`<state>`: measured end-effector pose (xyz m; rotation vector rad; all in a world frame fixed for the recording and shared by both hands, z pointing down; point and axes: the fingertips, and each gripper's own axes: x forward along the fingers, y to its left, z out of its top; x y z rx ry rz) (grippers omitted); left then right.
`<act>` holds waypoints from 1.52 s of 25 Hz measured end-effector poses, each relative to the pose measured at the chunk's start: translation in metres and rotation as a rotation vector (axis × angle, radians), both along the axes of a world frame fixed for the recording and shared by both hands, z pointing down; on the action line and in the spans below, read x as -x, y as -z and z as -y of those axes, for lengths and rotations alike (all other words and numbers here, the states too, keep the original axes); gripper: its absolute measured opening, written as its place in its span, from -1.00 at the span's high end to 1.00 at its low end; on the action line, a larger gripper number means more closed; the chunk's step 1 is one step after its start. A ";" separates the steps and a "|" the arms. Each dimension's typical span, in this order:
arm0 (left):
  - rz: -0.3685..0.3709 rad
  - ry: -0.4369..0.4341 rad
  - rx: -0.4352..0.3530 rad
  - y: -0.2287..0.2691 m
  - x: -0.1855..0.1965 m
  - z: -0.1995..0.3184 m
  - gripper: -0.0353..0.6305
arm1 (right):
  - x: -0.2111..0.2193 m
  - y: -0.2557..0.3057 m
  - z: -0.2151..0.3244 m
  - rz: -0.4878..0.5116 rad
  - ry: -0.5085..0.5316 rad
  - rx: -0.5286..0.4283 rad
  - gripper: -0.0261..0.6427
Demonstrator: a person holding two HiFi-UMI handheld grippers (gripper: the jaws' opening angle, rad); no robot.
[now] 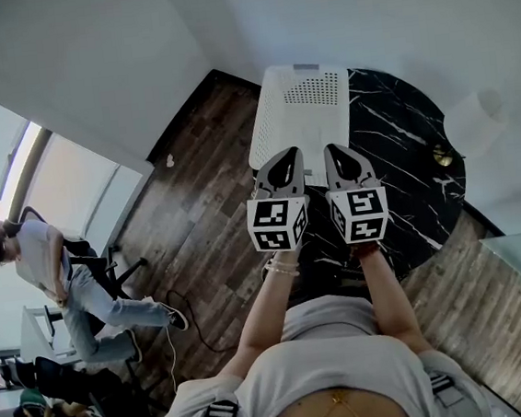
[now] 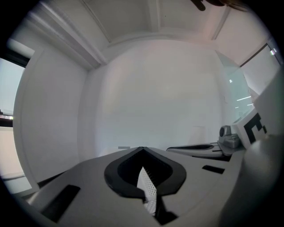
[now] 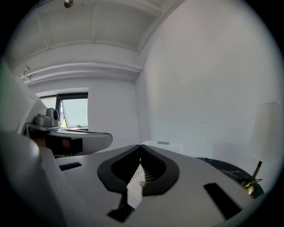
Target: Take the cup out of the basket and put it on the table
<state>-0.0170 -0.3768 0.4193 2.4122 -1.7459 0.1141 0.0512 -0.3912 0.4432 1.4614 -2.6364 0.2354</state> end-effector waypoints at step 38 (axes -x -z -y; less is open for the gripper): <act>-0.048 -0.249 0.151 -0.066 0.032 0.155 0.88 | 0.026 -0.065 0.140 -0.058 -0.241 0.162 0.90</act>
